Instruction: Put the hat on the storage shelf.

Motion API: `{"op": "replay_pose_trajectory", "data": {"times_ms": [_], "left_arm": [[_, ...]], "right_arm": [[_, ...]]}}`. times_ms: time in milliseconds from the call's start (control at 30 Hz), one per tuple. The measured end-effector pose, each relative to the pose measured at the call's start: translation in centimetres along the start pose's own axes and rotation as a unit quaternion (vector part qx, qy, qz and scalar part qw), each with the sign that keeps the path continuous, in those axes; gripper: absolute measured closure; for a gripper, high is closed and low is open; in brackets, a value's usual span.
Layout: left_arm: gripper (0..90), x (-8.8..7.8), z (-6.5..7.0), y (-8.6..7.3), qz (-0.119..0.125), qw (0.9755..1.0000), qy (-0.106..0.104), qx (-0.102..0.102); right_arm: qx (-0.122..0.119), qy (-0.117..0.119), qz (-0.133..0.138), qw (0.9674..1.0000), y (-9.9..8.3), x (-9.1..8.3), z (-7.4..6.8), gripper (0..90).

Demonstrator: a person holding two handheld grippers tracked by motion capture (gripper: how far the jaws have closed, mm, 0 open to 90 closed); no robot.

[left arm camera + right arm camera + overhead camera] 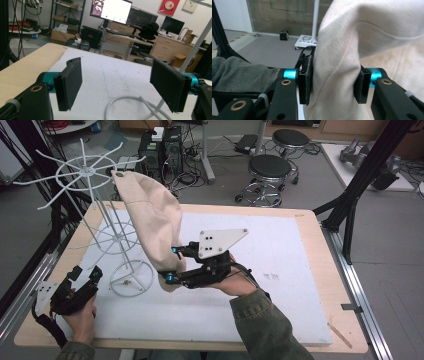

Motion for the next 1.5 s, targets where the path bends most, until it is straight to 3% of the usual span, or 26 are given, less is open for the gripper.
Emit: {"op": "replay_pose_trajectory", "data": {"times_ms": [167, 333, 367, 500, 600, 867, 1067, 1167, 1200, 1233, 1267, 1300, 1333, 1367, 1400, 1433, 1500], "left_arm": [[25.9, 0.0, 0.0, 0.0, 0.001, 1.0, 0.001, 0.0], [25.9, 0.0, 0.0, 0.0, 0.001, 1.0, 0.0, -0.001], [25.9, 0.0, 0.0, 0.0, 0.001, 1.0, 0.0, 0.0], [25.9, 0.0, 0.0, 0.0, 0.001, 1.0, 0.0, 0.001], [25.9, 0.0, 0.0, 0.0, 0.001, 1.0, 0.0, 0.001], [25.9, 0.0, 0.1, 0.0, 0.003, 1.0, 0.001, -0.001], [25.9, 0.0, 0.1, 0.1, 0.004, 1.0, 0.0, -0.001], [25.9, 0.0, 0.1, 0.1, 0.003, 1.0, 0.0, 0.0], [25.9, 0.0, 0.2, 0.1, 0.003, 1.0, -0.001, 0.0], [25.9, 0.0, 0.2, 0.1, 0.003, 1.0, -0.001, 0.001], [25.9, 0.0, 0.2, 0.1, 0.003, 1.0, -0.002, 0.0], [25.9, 0.0, 0.3, 0.1, 0.004, 1.0, -0.001, 0.001], [25.9, 0.0, 0.3, 0.1, 0.004, 1.0, -0.001, 0.001], [25.9, 0.0, 0.3, 0.1, 0.004, 1.0, -0.002, 0.002], [25.9, 0.0, 0.4, 0.1, 0.004, 1.0, -0.002, 0.0], [25.9, 0.0, 0.4, 0.1, 0.005, 1.0, -0.002, 0.001], [25.9, 0.0, 0.4, 0.1, 0.004, 1.0, -0.003, 0.002]], "right_arm": [[0.005, -0.003, 0.0, 1.0, -0.1, 0.0, 0.2, 54.0], [0.028, -0.001, 0.013, 0.9995, 0.0, -0.1, 0.3, 46.6], [0.04, -0.003, 0.025, 0.9989, 0.1, -0.4, 0.5, 42.4], [0.058, -0.012, 0.044, 0.9973, 0.3, -0.9, 0.9, 40.1], [0.07, -0.028, 0.06, 0.9954, 0.2, -1.8, 1.4, 38.1], [0.087, -0.075, 0.07, 0.991, -0.1, -3.8, 2.3, 30.2], [0.102, -0.155, 0.095, 0.978, -0.1, -6.6, 3.5, 21.6], [0.096, -0.188, 0.104, 0.9717, 0.2, -8.0, 3.8, 19.3], [0.096, -0.188, 0.104, 0.9717, 0.2, -8.0, 3.8, 19.3], [0.087, -0.212, 0.107, 0.9674, 0.3, -9.0, 3.9, 17.1], [0.087, -0.212, 0.107, 0.9674, 0.3, -9.0, 3.9, 17.1], [0.079, -0.23, 0.105, 0.9642, 0.3, -9.5, 4.0, 16.1], [0.078, -0.255, 0.107, 0.9577, 0.2, -10.4, 4.2, 12.8], [0.081, -0.262, 0.108, 0.9556, 0.2, -10.8, 4.3, 12.2], [0.081, -0.262, 0.108, 0.9556, 0.2, -10.8, 4.3, 12.2], [0.076, -0.282, 0.103, 0.9509, -0.1, -11.7, 4.5, 12.0], [0.074, -0.297, 0.103, 0.9466, -0.3, -12.4, 4.5, 11.9]]}}
Point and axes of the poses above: each handheld gripper's, and its own axes: x roughly forward along the jaws, y roughly out of its top, z roughly to its right, the point moved 8 cm from there along x, roughly forward along the jaws, and after that the axes turned 13 degrees about z, right-handed, at the moved point
